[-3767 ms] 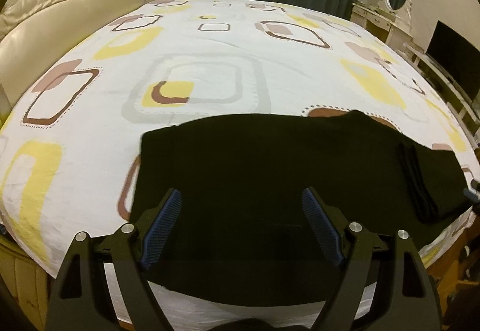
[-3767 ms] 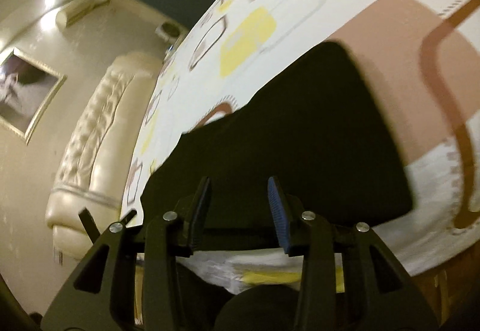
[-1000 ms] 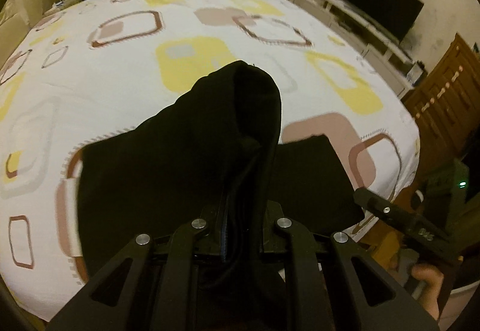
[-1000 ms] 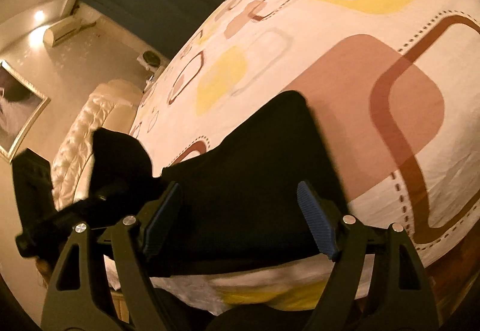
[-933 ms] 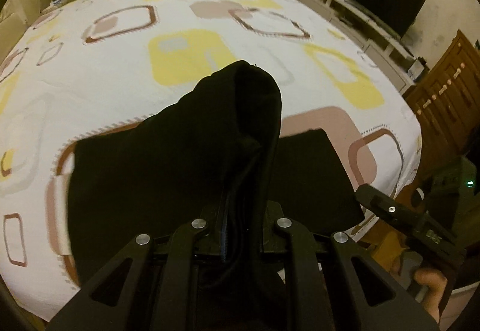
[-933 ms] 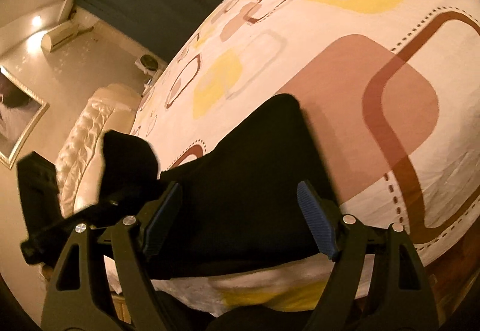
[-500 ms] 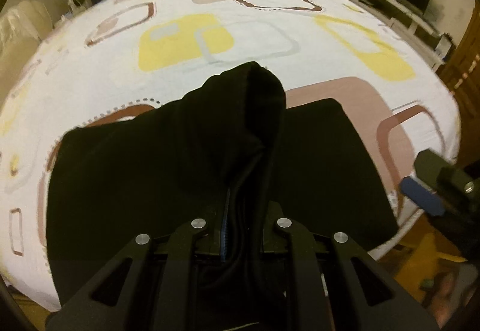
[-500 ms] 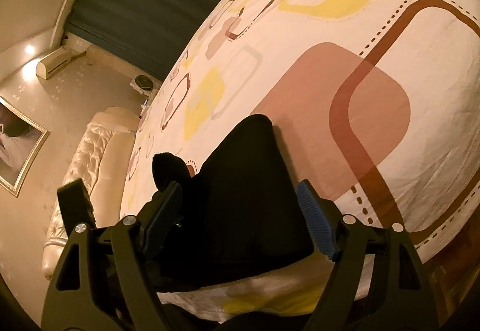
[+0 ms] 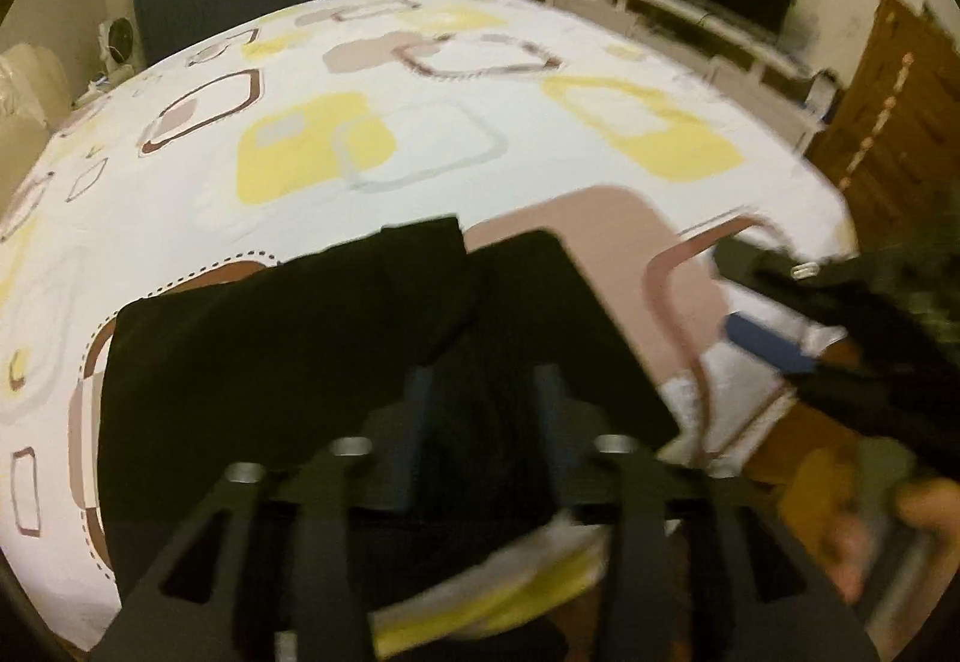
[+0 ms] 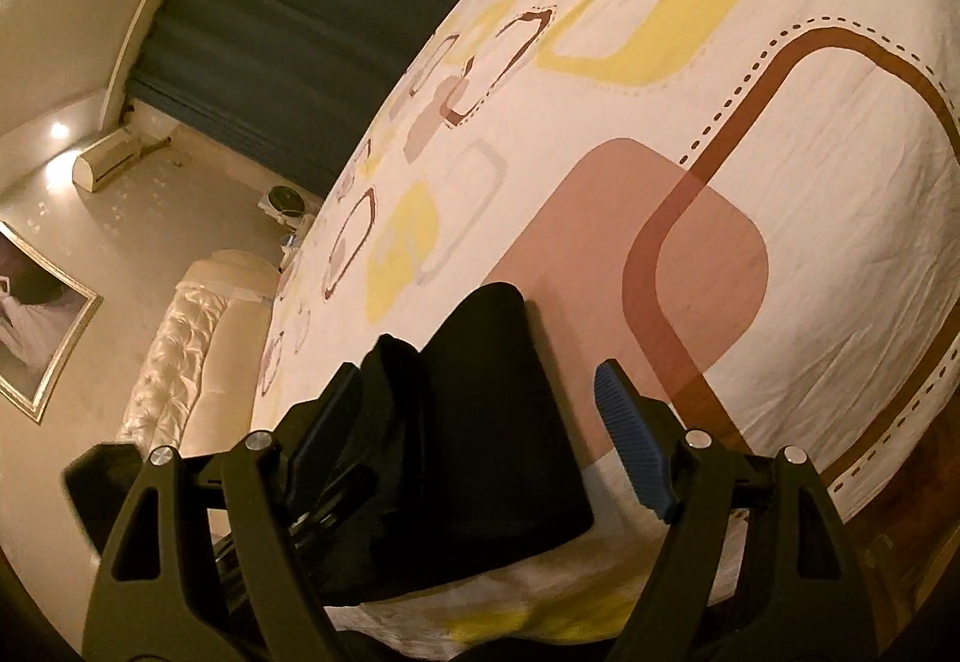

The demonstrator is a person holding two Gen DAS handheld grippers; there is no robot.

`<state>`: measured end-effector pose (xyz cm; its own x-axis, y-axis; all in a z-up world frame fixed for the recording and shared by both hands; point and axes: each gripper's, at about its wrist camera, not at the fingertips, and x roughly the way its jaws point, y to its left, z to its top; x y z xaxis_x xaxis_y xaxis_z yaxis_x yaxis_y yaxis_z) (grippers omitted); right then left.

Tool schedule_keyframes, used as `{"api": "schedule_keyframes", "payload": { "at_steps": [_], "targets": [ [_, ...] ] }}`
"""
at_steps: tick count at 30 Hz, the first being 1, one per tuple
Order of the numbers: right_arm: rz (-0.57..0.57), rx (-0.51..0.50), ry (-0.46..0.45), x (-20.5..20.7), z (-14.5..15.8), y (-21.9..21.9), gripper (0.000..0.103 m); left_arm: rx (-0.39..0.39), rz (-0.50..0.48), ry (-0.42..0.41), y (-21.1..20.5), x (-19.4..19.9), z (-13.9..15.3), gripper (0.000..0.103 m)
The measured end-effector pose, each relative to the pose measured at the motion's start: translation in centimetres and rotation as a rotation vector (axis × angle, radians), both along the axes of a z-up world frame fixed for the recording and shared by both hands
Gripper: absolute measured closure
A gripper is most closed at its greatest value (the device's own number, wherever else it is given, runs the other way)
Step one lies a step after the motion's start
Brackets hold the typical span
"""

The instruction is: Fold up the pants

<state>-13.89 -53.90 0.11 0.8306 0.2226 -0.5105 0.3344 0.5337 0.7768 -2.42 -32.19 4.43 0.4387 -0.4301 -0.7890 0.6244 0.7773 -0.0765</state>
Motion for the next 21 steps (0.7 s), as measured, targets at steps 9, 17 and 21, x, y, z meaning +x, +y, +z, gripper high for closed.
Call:
{"api": "schedule_keyframes", "payload": {
  "at_steps": [9,17,21],
  "targets": [
    [0.158,-0.036,-0.003,2.4,1.1,4.3,0.024,-0.107,0.088,-0.047,11.8,2.1,3.2,0.033],
    [0.275,-0.043,0.076,6.4,-1.0,7.9,0.024,-0.078,0.278,0.017,23.5,5.3,-1.1,0.030],
    [0.294,-0.084,0.124,7.7,-1.9,8.7,0.024,-0.076,0.316,0.085,25.9,5.9,-3.3,0.029]
  ]
}}
